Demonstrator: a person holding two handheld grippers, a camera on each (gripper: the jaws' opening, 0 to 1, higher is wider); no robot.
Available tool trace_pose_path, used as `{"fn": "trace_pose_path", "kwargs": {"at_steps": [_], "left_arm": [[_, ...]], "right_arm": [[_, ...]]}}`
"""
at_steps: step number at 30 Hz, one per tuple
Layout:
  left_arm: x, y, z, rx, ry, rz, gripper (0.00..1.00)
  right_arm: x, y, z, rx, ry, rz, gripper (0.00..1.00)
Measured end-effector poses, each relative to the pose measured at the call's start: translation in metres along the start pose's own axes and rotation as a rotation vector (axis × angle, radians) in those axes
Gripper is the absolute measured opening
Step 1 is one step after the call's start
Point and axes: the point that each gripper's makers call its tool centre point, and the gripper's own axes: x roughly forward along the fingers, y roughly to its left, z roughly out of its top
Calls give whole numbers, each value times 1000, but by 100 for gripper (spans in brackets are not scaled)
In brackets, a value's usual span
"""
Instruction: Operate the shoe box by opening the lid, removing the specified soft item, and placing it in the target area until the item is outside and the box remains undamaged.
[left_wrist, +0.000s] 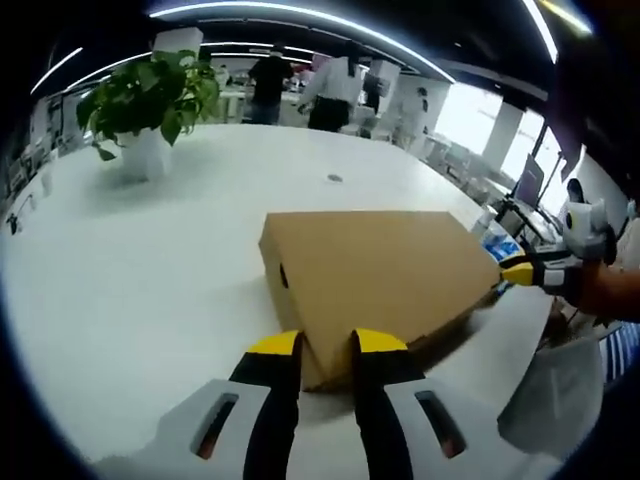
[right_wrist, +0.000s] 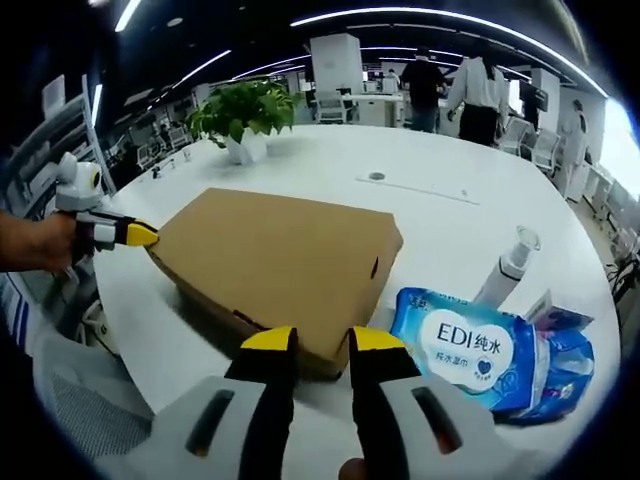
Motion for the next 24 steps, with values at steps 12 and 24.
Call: {"fn": "trace_pose_path", "kwargs": {"at_steps": [12,24], "left_arm": [[-6,-11,16,85,-66,2,31],[-37,-29,17,130,-82,-22,43]], "right_arm": [[-13,-6,15,0,-53,-16,20],[-74,-39,-1,34,-71,-141,39]]}}
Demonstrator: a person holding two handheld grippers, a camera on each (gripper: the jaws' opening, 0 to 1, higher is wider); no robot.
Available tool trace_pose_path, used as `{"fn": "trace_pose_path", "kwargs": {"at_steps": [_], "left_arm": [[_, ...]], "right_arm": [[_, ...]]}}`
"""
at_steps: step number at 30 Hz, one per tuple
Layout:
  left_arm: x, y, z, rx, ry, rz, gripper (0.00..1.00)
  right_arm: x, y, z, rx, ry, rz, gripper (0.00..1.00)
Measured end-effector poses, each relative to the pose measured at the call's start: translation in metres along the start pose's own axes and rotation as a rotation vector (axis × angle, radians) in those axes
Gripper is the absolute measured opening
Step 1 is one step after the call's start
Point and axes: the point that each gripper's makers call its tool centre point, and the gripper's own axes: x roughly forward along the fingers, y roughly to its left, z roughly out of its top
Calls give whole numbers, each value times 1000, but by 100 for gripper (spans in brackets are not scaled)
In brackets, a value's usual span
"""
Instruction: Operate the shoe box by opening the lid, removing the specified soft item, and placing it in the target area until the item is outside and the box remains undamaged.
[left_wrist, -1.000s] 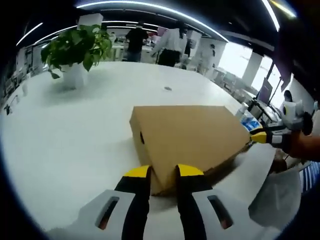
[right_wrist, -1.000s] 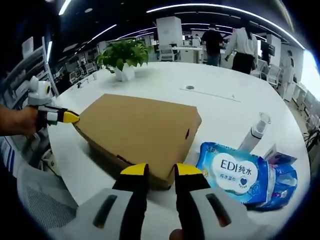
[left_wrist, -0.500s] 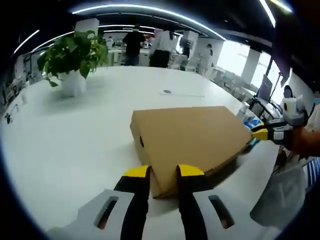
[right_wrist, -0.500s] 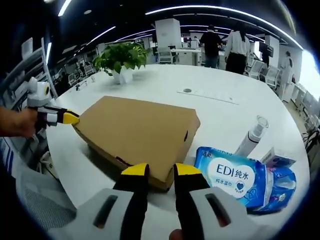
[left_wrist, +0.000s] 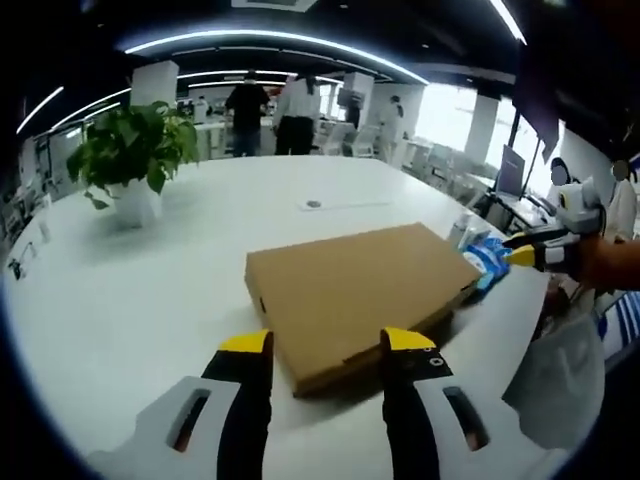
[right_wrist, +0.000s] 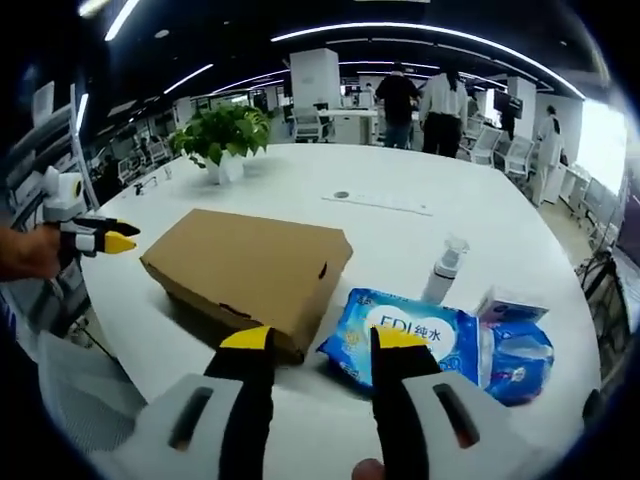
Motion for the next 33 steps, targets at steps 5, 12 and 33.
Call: {"fn": "trace_pose_path", "kwargs": {"at_steps": [5,12,33], "left_arm": [[-12,-13,-6,-7,2,-18,45],[-30,-23,-10,-18,-10,-33,57],[-87,-52,-41,-19,-3,-99,90]], "right_arm": [[-26,-16,-18,27,20,-69,43],[-64,-25,-39,72,40,-152,54],[-138,8,-65,144,14,-268,96]]}}
